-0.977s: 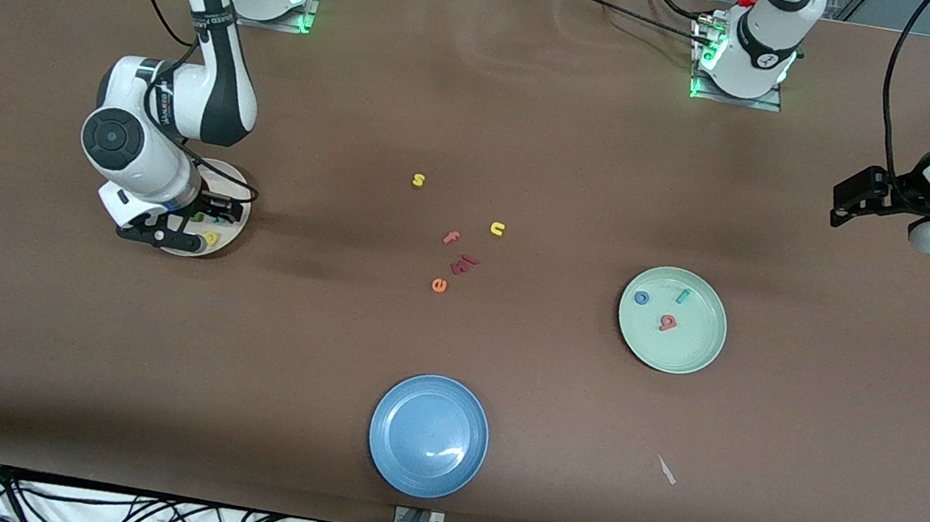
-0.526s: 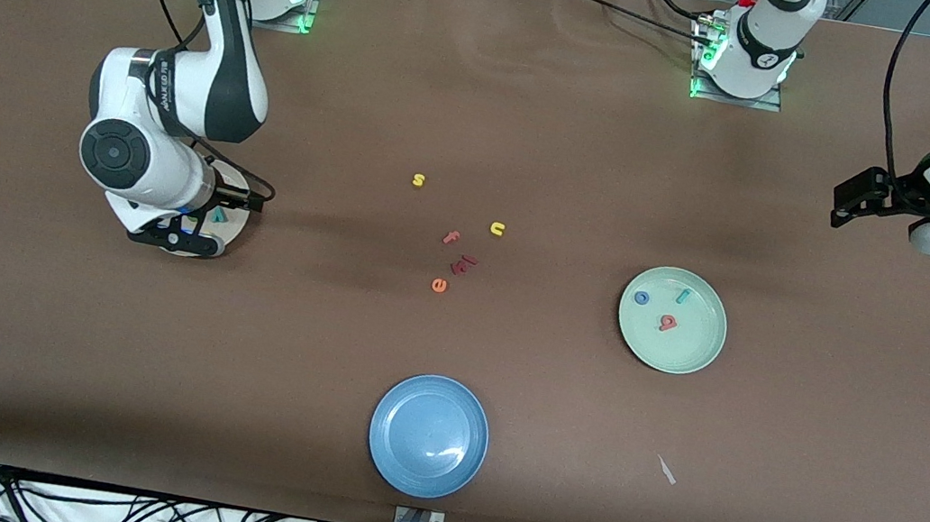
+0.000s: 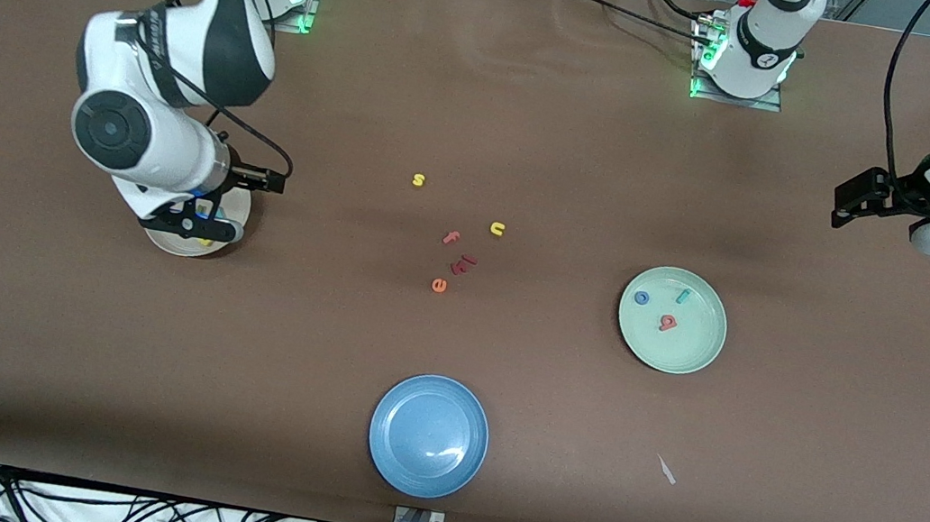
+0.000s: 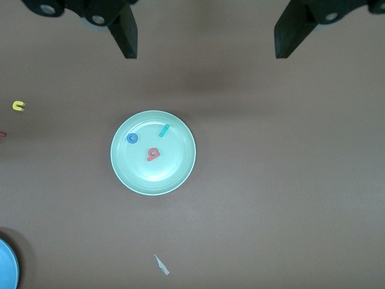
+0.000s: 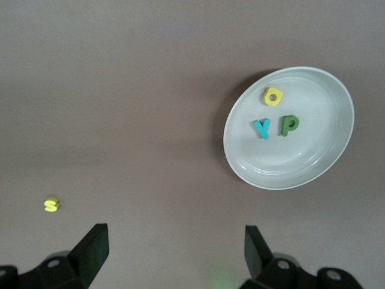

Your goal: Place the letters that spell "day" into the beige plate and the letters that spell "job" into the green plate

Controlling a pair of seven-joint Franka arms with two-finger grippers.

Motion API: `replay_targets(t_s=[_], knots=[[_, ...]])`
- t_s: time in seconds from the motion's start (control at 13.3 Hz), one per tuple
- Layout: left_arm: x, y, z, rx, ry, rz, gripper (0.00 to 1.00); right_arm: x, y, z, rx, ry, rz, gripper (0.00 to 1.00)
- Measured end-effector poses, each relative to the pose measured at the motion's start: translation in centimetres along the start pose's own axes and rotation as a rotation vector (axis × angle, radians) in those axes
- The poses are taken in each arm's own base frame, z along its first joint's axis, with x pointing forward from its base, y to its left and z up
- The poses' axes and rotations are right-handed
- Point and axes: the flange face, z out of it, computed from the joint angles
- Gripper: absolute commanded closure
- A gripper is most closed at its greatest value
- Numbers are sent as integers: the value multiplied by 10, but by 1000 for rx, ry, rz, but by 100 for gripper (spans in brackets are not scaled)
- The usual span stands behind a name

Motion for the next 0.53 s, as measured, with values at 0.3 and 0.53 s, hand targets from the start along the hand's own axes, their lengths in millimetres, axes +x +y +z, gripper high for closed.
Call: replay_targets(t_s=[0.3, 0.53], knots=[[0, -3, 1, 0, -2, -5, 0, -25, 79, -79, 48, 99, 72, 0], [0, -3, 1, 0, -3, -5, 0, -67, 117, -131, 16, 139, 101, 0]])
